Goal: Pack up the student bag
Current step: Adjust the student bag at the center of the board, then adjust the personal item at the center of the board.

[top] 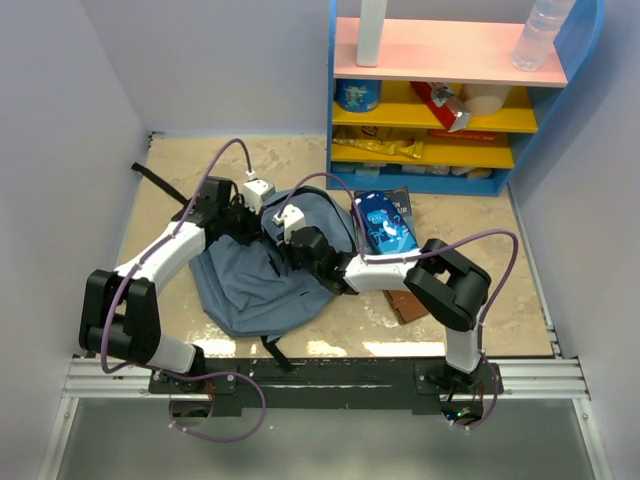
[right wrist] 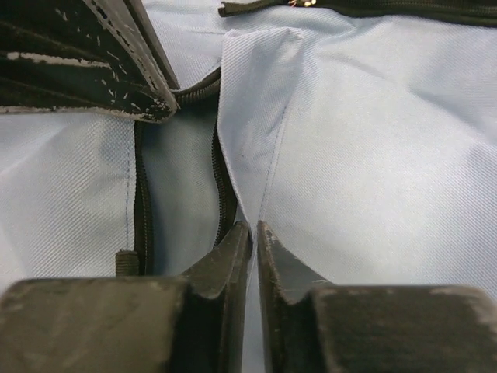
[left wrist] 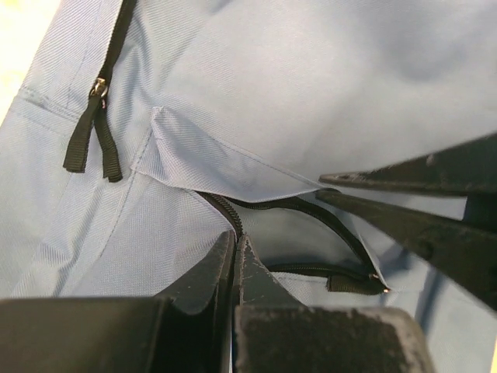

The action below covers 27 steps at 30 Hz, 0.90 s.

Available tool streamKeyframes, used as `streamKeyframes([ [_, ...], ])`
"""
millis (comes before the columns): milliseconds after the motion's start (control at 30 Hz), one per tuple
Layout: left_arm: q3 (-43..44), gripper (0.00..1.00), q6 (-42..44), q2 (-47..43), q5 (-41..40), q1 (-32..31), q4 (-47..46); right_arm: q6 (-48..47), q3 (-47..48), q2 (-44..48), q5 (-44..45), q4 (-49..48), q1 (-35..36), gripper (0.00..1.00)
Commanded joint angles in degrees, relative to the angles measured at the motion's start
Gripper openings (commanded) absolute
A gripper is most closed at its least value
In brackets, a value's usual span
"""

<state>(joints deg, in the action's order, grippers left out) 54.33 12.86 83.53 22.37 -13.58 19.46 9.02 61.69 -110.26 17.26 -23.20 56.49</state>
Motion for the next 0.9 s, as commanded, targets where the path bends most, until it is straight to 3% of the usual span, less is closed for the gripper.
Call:
streamKeyframes([
  [0,1.8,0.00,1.2,-1.9,9.1,3.3,0.5,1.7,-2.8,7.0,-1.8,-1.7,-0.4,0.21],
  [133,1.7,0.00,3.0,-0.9,12.2,6.5,0.5,2.8,-6.4,14.1,-2.4,-1.4,-0.5,0.44],
  [267,1.8,0.00,5.2,-0.9,14.0,7.6,1.9,5.4,-10.1,23.0,0.6,3.6,-0.4,0.54],
  [433,1.8,0.00,6.5,-1.6,15.3,7.6,2.8,18.7,-13.0,34.3,12.3,23.2,-0.5,0.64],
  [467,2.0,0.00,7.0,-1.5,15.7,7.6,3.0,20.6,-13.6,37.7,13.8,27.1,-0.5,0.69],
  [500,2.4,0.00,7.2,-1.5,15.7,7.6,3.3,22.5,-14.8,39.9,14.7,32.6,-0.5,0.81],
  [600,3.0,0.00,7.6,-1.4,15.4,7.7,3.4,32.2,-18.2,46.1,19.2,42.8,-0.7,0.98],
  [700,3.9,0.00,7.9,-1.2,15.8,7.7,4.1,44.3,-19.3,49.3,23.3,54.8,-1.6,0.99],
  [867,4.9,0.00,7.8,-0.9,15.7,7.6,4.5,59.8,-22.5,54.3,25.0,65.5,-2.7,0.99],
])
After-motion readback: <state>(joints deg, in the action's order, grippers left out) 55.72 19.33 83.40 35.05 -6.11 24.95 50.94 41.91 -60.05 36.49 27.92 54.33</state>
